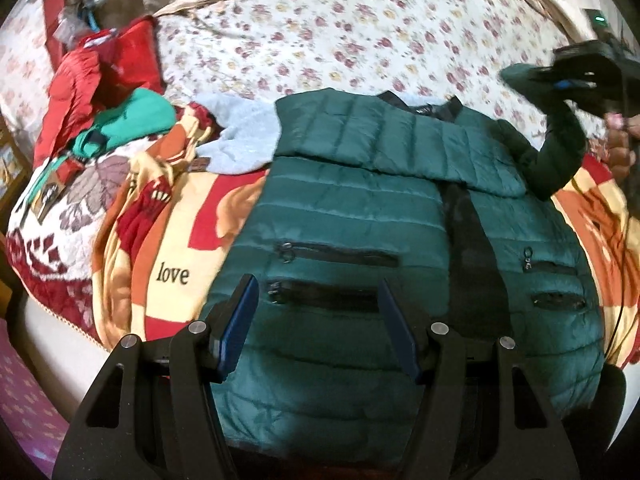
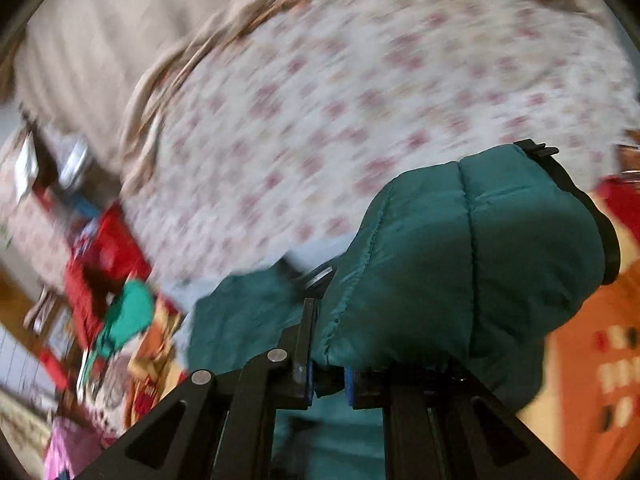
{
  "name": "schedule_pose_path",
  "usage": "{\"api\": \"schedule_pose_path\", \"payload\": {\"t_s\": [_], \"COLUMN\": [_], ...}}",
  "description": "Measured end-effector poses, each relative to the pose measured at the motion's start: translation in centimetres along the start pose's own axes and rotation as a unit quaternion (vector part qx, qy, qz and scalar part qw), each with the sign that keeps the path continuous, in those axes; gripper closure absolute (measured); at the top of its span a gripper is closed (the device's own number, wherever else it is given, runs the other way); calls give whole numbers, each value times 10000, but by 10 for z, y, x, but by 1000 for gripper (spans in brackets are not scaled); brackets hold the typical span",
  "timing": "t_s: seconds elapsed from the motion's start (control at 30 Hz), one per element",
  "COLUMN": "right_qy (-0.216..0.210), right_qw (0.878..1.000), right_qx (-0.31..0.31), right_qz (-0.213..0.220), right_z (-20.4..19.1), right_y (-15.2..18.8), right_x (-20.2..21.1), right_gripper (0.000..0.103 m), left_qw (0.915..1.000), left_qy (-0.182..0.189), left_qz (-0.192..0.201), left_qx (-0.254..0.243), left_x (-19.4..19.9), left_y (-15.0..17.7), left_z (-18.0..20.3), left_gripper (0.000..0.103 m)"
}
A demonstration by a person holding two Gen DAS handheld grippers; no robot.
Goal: Fold large clothes
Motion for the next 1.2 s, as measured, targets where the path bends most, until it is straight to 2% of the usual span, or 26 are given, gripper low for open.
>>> {"api": "schedule_pose_path", "payload": {"t_s": [0.07, 0.17, 0.27, 0.33, 0.37, 0.4, 0.43, 0.7, 0.87, 1.0, 1.2], "right_qy": [-34, 182, 639, 818, 763, 673, 630, 45, 89, 320, 314], "right_qw": [9990, 9940, 9835, 9795, 9802, 9814, 9819, 9874, 9952, 9937, 9857], "right_qx": [324, 799, 1167, 1266, 1240, 1198, 1176, 908, 532, 694, 1070], "right_qz": [-310, -731, -1227, -1334, -1342, -1343, -1342, -1294, -820, -819, -1266], "right_z": [-36, -73, -85, -83, -83, -84, -85, -84, -67, -75, -114], "right_y": [20, 52, 87, 101, 105, 107, 108, 114, 94, 90, 111], "right_x": [-33, -78, -123, -136, -137, -135, -132, -71, -38, -51, -99], "right_gripper": [93, 93, 92, 82, 76, 62, 55, 54, 54, 54, 54], "left_qw": [9999, 9997, 9994, 9989, 9986, 9985, 9983, 9977, 9973, 9973, 9962], "left_qy": [27, 47, 33, 55, 70, 78, 80, 209, 302, 296, 242], "left_qz": [22, 43, 57, 84, 106, 123, 135, 96, 67, 60, 112], "left_qx": [97, 232, 353, 460, 506, 536, 557, 641, 671, 676, 834], "left_x": [1, 3, 3, 4, 4, 4, 4, -2, -6, -7, -5], "left_y": [2, 5, 7, 8, 8, 8, 8, 9, 10, 11, 10], "left_z": [-9, -23, -36, -44, -47, -50, -51, -54, -53, -55, -68], "left_gripper": [41, 41, 41, 41, 41, 41, 41, 41, 41, 41, 41]}}
Point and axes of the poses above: each gripper's, at about its wrist camera, not at the fingertips, and x roughly against the way its jaws point, z to its right, y to its underside, the point moved 4 cm from there along -x, roughly the way its jaws point, and after that the axes turned 2 degrees about y, right-handed, at the moved point
